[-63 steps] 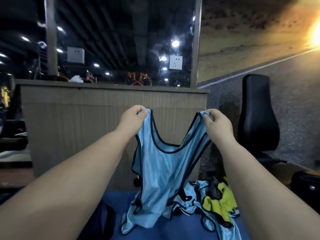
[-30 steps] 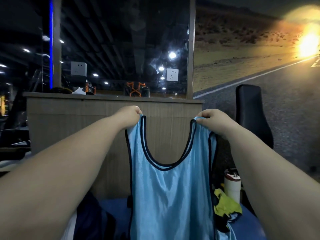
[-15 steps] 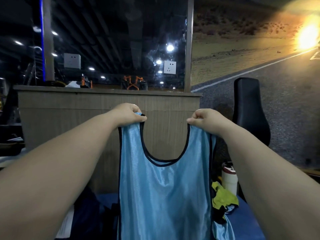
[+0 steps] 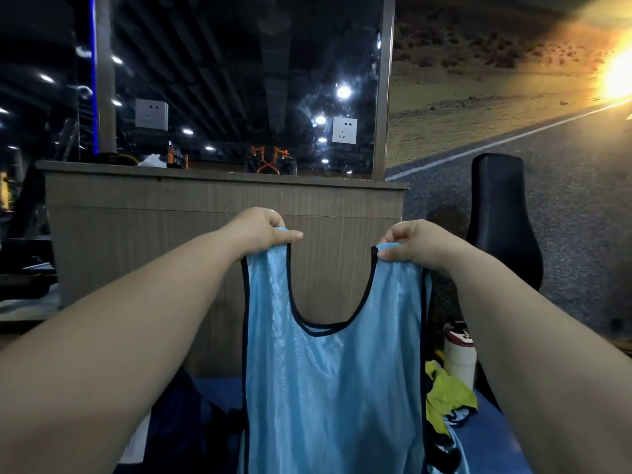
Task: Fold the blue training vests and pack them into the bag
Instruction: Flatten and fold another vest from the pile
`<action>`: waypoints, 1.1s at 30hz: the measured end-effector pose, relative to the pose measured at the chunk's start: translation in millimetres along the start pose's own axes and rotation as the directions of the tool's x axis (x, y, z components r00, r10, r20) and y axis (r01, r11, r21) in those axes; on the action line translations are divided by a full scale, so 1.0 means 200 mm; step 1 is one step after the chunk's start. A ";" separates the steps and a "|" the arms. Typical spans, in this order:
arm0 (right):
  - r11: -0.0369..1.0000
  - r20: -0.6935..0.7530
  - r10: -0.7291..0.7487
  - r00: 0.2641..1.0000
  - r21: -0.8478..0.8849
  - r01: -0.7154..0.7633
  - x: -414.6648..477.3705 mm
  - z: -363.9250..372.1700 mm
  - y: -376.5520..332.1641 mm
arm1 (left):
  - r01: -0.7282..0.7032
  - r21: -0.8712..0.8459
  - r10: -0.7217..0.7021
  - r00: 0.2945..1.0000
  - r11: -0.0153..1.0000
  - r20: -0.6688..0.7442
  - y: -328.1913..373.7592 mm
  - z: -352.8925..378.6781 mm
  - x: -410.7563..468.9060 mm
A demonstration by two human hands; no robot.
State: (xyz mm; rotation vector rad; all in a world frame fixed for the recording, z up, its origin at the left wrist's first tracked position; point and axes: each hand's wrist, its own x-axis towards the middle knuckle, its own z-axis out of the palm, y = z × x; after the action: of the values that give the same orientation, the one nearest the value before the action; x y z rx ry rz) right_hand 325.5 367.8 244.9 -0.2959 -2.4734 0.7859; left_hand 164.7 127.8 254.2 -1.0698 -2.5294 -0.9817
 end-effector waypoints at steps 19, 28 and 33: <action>0.998 -0.087 0.059 0.994 0.021 -0.058 0.02 0.17 -0.18 | -0.014 -0.145 0.025 0.997 0.989 0.076 0.14 0.13 -0.06; 0.891 -0.075 0.087 0.993 0.452 -0.044 0.00 0.26 -0.30 | 0.101 -0.451 -0.098 0.995 0.887 0.031 0.19 0.17 -0.04; 0.866 -0.039 0.055 0.998 0.500 -0.028 -0.01 0.32 -0.37 | 0.161 -0.649 -0.135 0.987 0.743 0.091 0.21 0.18 -0.05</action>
State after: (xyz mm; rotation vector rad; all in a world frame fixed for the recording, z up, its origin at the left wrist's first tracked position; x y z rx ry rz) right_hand 289.0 276.3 243.4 -0.1733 -2.1201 1.3792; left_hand 203.1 167.4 243.5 -1.0408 -2.3567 -2.0178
